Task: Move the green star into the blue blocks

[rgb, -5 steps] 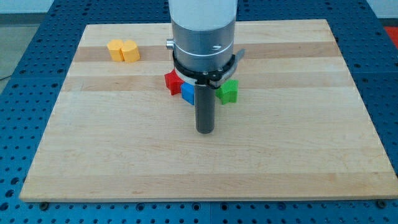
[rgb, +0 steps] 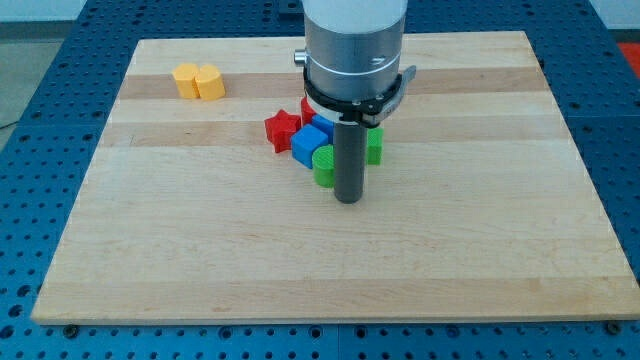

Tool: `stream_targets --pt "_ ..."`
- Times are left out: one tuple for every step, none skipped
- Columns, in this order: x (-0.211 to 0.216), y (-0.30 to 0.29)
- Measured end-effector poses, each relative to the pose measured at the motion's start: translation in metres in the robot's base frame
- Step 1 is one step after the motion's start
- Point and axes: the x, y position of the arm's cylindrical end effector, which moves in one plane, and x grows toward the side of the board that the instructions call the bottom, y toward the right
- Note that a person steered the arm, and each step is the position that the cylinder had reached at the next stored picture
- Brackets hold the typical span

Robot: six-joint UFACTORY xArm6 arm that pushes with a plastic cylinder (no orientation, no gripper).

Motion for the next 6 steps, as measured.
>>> stream_targets --pt "-0.012 0.053" --pt "-0.043 0.084" --pt "-0.046 0.066" --pt "-0.046 0.031" --pt "-0.046 0.023" --pt "-0.058 0.065"
